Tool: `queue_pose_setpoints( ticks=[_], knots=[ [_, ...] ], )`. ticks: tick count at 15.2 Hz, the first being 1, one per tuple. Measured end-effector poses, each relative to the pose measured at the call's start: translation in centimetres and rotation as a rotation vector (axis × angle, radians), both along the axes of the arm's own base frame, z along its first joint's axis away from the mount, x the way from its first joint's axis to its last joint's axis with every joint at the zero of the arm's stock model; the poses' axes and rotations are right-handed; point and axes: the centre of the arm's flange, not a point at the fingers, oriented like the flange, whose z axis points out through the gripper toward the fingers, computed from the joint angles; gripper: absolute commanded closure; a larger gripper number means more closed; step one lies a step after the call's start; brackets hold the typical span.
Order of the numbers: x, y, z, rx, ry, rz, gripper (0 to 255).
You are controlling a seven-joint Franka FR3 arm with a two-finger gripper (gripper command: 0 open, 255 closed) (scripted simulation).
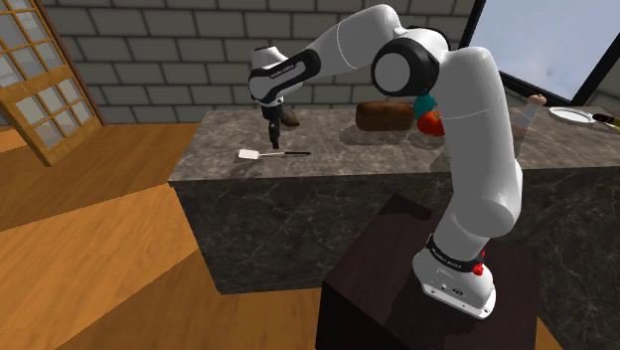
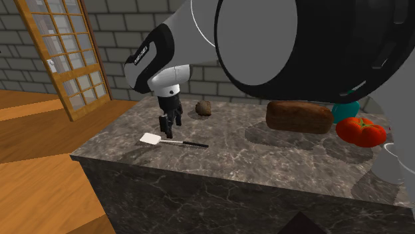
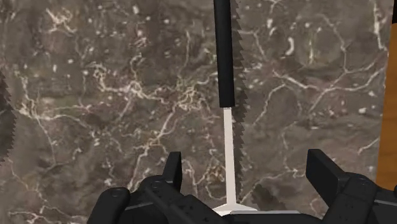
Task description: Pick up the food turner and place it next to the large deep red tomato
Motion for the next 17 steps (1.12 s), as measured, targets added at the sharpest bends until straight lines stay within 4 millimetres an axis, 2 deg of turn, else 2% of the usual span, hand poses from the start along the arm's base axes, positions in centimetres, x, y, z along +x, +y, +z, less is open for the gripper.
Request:
queue_pose_setpoints(
  ticks=[3,8,15,16,17],
  knots=[
    [0.9,0.1,-1.8,-0.001,0.001,0.024,0],
    [0.7,0.2,-4.3,-0.001,0.002,0.027,0],
    [0.8,0.1,-4.7,-0.001,0.001,0.027,0],
    [0.8,0.1,-4.7,-0.001,0.001,0.027,255],
    [0.8,0.1,-4.7,-0.001,0.001,0.027,255]
  ],
)
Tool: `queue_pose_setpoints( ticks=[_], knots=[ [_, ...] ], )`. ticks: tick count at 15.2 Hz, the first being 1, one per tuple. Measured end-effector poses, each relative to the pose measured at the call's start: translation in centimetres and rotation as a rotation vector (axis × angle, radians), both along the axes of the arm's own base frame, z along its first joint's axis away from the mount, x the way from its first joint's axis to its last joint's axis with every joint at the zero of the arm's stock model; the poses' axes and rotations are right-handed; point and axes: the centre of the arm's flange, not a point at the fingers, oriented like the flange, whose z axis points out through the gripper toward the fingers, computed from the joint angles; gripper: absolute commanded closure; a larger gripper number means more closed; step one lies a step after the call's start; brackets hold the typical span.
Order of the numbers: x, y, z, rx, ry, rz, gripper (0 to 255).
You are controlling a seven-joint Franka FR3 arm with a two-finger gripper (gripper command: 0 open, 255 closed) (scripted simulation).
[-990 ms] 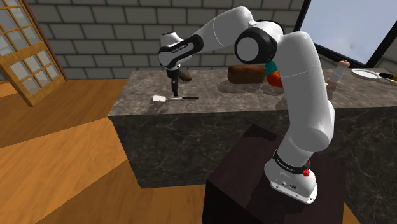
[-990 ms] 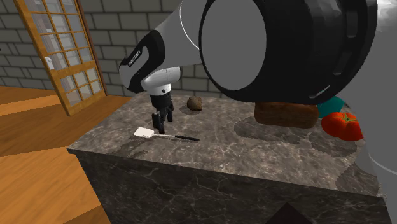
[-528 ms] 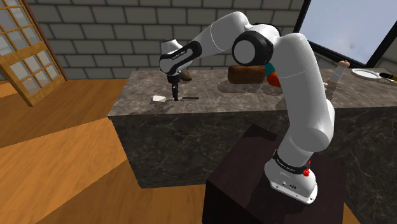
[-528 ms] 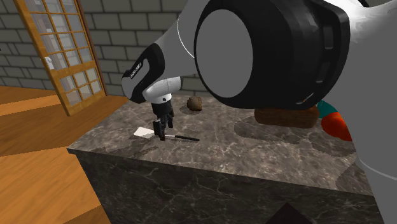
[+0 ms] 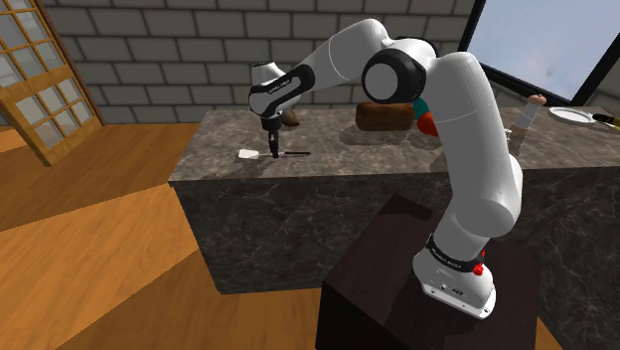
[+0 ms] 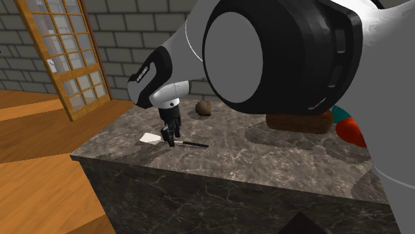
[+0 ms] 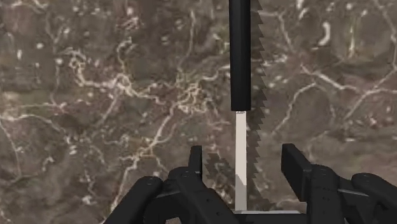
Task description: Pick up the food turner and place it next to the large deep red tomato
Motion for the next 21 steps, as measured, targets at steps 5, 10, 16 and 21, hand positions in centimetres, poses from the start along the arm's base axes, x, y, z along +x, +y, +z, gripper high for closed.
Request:
queue_pose_setpoints(
  ticks=[5,10,16,21],
  knots=[
    [0.0,0.0,0.0,0.000,0.000,0.000,255],
    [0.0,0.0,0.2,0.000,0.000,0.000,255],
    [0.0,0.0,3.2,0.000,-0.001,0.000,255],
    [0.1,0.0,5.5,0.000,0.000,0.000,255]
  ],
)
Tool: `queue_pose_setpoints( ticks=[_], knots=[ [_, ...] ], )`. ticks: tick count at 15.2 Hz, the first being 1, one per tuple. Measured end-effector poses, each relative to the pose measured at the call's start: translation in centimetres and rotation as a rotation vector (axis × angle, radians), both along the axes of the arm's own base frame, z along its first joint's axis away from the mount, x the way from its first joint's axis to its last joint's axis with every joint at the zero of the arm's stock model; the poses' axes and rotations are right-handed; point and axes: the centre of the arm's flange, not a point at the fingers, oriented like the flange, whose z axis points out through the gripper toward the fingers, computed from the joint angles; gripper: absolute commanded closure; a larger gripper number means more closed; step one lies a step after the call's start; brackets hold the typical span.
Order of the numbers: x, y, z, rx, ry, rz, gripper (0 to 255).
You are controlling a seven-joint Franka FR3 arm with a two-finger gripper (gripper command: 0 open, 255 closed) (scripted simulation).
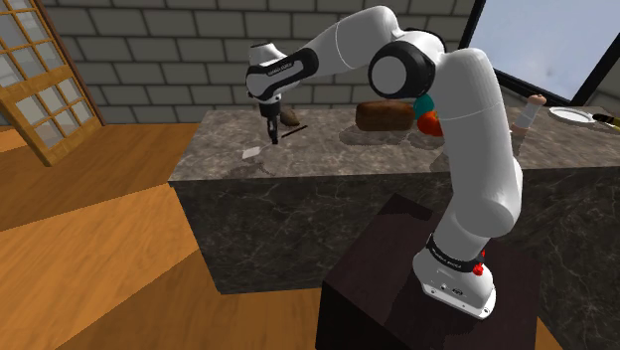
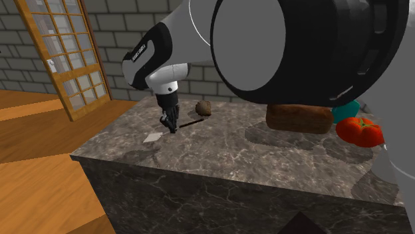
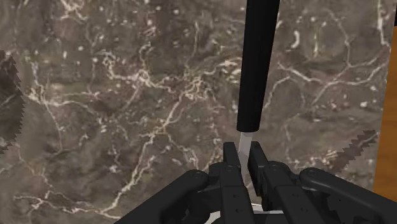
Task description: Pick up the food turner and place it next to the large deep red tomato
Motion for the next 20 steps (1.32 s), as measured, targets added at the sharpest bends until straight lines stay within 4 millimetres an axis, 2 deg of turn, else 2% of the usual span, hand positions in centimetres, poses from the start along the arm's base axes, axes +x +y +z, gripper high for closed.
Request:
queue_pose_setpoints(
  ticks=[20],
  knots=[
    [-0.2,-0.1,10.9,0.000,0.000,0.000,255]
  ],
)
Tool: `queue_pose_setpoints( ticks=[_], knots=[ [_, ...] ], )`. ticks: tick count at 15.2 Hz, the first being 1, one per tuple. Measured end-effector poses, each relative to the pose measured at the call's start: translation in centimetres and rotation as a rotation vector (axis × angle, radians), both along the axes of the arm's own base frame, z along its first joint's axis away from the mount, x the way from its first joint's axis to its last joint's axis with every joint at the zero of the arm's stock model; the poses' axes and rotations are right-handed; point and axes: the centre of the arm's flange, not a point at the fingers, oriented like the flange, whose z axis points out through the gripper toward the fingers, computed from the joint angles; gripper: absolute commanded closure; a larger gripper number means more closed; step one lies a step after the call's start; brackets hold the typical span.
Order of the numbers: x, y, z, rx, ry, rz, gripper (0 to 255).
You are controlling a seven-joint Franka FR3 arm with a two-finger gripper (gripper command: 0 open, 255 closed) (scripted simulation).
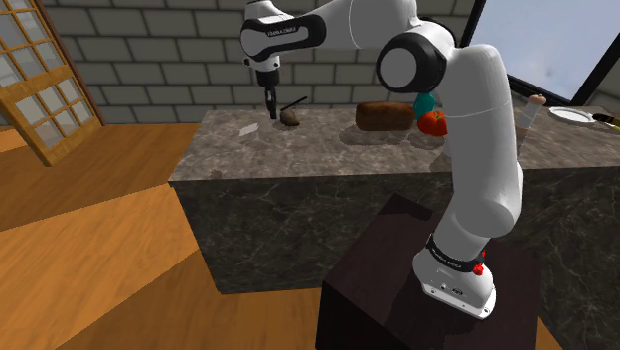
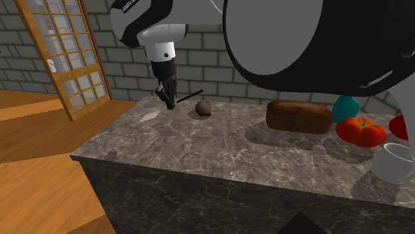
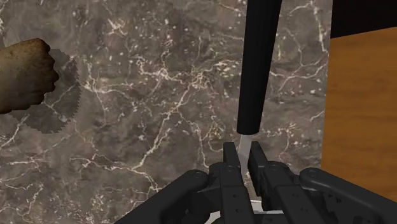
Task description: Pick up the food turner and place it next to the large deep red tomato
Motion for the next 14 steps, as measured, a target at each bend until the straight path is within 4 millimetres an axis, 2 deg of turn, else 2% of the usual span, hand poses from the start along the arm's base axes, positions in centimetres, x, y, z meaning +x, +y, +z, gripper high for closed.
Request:
queue_pose_setpoints(
  ticks=[1,4,14],
  knots=[
    [0.1,0.0,0.3,0.000,0.000,0.000,255],
    [-1.9,-1.7,0.5,0.000,0.000,0.000,255],
    [-11.0,-11.5,0.3,-0.001,0.000,-0.001,255]
  ],
)
